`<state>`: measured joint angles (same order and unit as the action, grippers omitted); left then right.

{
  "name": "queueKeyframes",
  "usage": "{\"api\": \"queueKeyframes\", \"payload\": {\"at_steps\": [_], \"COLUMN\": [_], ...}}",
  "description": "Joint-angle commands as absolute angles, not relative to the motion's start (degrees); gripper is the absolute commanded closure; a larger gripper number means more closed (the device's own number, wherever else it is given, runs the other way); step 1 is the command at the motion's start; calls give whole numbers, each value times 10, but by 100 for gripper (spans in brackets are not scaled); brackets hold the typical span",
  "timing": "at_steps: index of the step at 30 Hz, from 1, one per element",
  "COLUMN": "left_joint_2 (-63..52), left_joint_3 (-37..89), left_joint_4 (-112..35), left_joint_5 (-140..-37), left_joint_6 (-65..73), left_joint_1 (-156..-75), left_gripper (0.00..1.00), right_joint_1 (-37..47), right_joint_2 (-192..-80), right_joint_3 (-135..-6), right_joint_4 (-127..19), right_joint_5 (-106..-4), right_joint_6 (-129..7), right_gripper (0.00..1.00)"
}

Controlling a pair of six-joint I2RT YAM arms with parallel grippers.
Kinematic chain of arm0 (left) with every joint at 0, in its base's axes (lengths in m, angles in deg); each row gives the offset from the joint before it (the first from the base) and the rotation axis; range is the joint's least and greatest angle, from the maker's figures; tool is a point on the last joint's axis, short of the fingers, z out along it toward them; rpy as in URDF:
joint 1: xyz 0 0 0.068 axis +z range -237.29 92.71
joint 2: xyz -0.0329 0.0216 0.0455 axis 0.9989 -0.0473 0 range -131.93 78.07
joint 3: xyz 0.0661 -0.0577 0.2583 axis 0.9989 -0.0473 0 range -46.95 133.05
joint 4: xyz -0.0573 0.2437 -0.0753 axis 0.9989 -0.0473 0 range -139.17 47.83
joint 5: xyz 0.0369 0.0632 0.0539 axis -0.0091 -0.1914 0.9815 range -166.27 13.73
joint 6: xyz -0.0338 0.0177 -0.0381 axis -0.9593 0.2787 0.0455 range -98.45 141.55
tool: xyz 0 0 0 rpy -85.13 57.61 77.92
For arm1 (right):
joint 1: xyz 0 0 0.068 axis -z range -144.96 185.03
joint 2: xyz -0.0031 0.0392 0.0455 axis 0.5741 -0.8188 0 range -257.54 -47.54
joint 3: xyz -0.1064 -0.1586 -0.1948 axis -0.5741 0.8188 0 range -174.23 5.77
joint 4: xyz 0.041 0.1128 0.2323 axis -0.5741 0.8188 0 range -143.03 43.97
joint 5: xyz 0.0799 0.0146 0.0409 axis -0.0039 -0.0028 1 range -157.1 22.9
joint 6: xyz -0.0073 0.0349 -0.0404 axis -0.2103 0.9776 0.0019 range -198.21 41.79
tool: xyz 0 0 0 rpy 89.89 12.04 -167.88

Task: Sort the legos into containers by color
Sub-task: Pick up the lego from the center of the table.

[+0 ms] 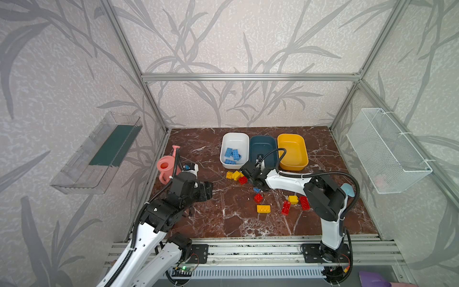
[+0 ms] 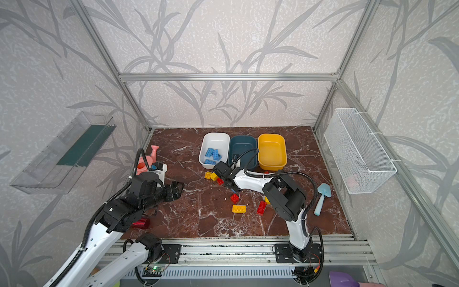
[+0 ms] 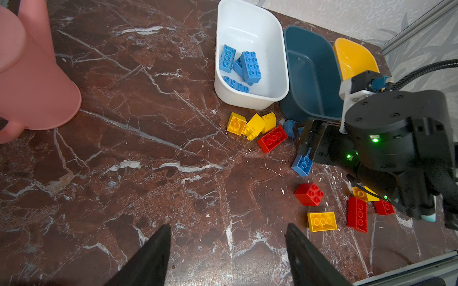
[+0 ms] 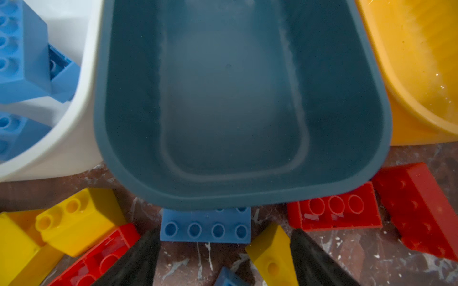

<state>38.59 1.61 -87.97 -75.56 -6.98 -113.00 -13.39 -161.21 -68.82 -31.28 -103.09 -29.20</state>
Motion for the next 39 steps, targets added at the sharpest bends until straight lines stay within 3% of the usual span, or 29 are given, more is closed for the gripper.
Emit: {"api": "queueKeyframes", "payload": {"at_steps": [1,17,24,39], "left_joint_2": [391,399,399,403], "left_joint_3": [11,8,7,8], "left_joint_4": [-880,-880,-881,-883], "left_joint_5": [-767,-761,-756,-743], "left_joint_6": [-58,-62,-62,-66], "left_joint_1": [-1129,-1130,-1129,-1129], "left_gripper": [27,27,27,27], "right_joint_1": [-129,-122,-119,-140], "right_joint_2": [-1633,-1671,-1666,-1544], "right_joint_3": [-708,-711,-697,-646], "right_joint_4": [-294,-316,-337,-312], "right_joint_5": [-1040,-1016,-1002,-976], "right_joint_6": [-282,-278,-289,-400], "right_gripper": [16,12,26,38]}}
